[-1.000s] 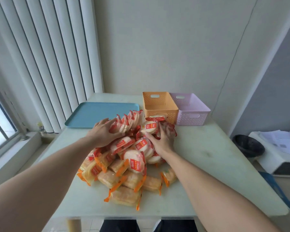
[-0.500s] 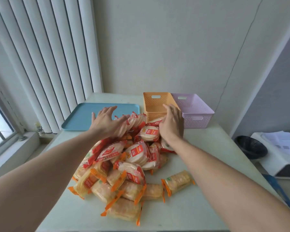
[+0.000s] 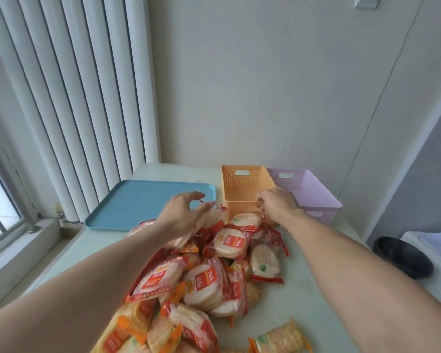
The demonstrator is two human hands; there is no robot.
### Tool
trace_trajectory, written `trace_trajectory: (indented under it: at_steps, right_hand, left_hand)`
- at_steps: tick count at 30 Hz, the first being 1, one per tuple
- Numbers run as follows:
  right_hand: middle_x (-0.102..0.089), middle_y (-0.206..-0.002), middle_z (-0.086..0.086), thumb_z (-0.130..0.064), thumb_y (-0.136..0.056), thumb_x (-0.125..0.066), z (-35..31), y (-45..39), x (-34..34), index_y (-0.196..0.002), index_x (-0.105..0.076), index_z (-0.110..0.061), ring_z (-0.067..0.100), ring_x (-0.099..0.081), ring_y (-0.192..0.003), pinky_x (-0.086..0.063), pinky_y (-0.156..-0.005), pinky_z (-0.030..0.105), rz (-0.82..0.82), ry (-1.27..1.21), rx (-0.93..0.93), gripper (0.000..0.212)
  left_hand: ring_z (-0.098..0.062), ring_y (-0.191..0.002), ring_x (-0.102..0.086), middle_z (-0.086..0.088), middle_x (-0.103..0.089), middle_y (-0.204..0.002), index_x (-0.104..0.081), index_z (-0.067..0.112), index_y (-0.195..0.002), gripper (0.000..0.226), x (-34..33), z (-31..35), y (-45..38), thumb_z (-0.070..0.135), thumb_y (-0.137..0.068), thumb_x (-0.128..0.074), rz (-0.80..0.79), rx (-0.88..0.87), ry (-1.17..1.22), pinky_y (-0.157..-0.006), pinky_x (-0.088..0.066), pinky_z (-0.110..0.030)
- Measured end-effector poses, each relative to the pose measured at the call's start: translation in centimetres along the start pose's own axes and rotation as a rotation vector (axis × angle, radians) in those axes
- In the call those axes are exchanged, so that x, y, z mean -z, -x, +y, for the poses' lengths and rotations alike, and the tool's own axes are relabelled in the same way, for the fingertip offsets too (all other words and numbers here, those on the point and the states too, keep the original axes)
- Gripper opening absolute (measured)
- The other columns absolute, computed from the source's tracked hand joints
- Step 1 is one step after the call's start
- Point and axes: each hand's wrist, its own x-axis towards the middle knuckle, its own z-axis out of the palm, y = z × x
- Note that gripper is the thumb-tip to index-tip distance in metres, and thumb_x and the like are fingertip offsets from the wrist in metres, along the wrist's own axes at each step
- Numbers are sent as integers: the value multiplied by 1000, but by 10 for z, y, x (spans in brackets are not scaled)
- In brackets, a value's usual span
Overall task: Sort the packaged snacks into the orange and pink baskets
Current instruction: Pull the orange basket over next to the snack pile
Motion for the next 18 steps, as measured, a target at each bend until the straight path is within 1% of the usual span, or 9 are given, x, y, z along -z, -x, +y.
trace_trajectory:
  at_steps: [2,6,9,10,12,14,16,17,18]
  right_hand:
    - [-73,-96,-4,-11,-91,-58,0,-4,8,-94,-71,-29,25,-64,-96,-42,-70,31,105,34,30,22]
    - [-76,-86,3,-10,-93,-62,-1,-1,26,-102,-76,-31,31,-66,-89,-45,-74,33,351,56,138,28]
    - [-73,-64,1,3,-70,-80,8,20,49,-92,-81,-29,29,-69,-64,-57,-72,33,515,68,230,39]
    - [-69,-56,-1,7,-61,-84,15,28,55,-87,-81,-29,27,-65,-55,-58,-67,32,568,87,294,44]
    - [-66,-53,-3,6,-60,-83,23,49,68,-83,-80,-28,27,-60,-49,-57,-60,31,534,111,435,42]
    - [-74,-68,-5,-30,-78,-81,28,79,80,-89,-81,-33,26,-68,-64,-56,-67,32,411,85,486,11]
    - [-78,-83,-11,-76,-77,-59,35,105,98,-88,-81,-34,18,-69,-79,-50,-78,29,326,-30,349,49]
    - [-77,-84,-11,-80,-75,-56,37,116,108,-85,-82,-30,18,-68,-80,-48,-78,29,387,-93,353,58]
    - [-76,-86,-6,-73,-78,-61,42,124,114,-86,-81,-23,20,-68,-81,-48,-80,30,519,-135,374,54]
  left_hand:
    - [-19,-114,-59,6,-59,-139,-59,24,-135,61,6,5,-4,66,-93,-49,50,45,177,-105,-43,-36]
    - [-18,-125,-55,1,-60,-139,-56,18,-139,65,19,22,-17,64,-93,-51,164,88,335,-105,-41,-35]
    - [-23,-123,-56,-1,-59,-133,-57,22,-137,75,30,58,-21,75,-83,-55,141,133,549,-106,-44,-39]
    - [-22,-118,-57,0,-59,-127,-62,26,-126,66,33,72,-21,75,-81,-58,97,128,629,-103,-47,-40]
    - [-21,-106,-62,1,-63,-112,-64,28,-101,30,32,96,-18,56,-92,-61,35,123,712,-92,-55,-40]
    - [-26,-93,-68,-9,-70,-103,-65,14,-95,16,22,116,-12,25,-99,-53,71,176,669,-84,-60,-42]
    - [-30,-84,-68,-17,-70,-98,-65,2,-97,27,5,133,3,12,-93,-41,98,218,524,-77,-61,-40]
    - [-32,-82,-68,-19,-70,-97,-65,-1,-98,31,-3,142,12,11,-90,-37,103,220,480,-73,-61,-39]
    - [-32,-78,-68,-18,-69,-94,-64,-2,-98,32,-11,152,23,10,-89,-36,83,220,476,-66,-61,-35]
